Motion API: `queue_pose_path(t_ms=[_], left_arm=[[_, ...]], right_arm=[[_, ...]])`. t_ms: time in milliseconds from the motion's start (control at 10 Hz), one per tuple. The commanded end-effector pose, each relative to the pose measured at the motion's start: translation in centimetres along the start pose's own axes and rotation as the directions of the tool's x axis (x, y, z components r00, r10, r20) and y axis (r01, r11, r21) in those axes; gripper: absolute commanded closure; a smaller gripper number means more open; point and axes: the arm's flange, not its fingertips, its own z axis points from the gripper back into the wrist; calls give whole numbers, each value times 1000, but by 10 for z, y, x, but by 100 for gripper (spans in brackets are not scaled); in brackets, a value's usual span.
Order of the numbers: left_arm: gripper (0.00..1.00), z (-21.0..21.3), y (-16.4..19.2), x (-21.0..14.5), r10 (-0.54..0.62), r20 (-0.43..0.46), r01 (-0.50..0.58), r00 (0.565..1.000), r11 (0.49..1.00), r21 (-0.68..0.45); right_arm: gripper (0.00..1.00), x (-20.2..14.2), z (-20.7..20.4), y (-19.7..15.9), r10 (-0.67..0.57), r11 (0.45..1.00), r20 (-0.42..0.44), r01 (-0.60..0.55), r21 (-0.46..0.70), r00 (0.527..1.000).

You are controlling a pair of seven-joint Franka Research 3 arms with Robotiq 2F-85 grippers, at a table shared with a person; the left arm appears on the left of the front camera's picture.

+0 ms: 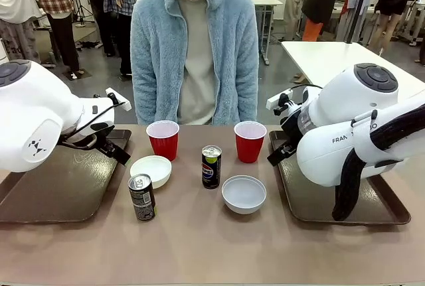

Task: Prepare tableware on both trays.
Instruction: Pick up a Picnic Bowl from the table and place it on a Handle tray.

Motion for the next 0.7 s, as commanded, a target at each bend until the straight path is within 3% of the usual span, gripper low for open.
queue_pose_path(t_ms=[0, 300, 400, 600], left_arm=[[0, 0, 0, 0, 0, 0, 0, 1000, 1000, 0], [0, 0, 0, 0, 0, 0, 0, 1000, 1000, 0], [0, 50, -8, -1, 5, 32, -6, 999, 999, 32], [0, 126, -11, -18, -13, -1, 13, 1000, 1000, -24]], right_arm=[[0, 0, 0, 0, 0, 1000, 0, 0, 0, 1000], [0, 0, 0, 0, 0, 1000, 0, 0, 0, 1000], [0, 4, 44, 16, 0, 999, 9, 0, -45, 1000], [0, -13, 116, 40, 43, 994, -10, -43, -101, 999]])
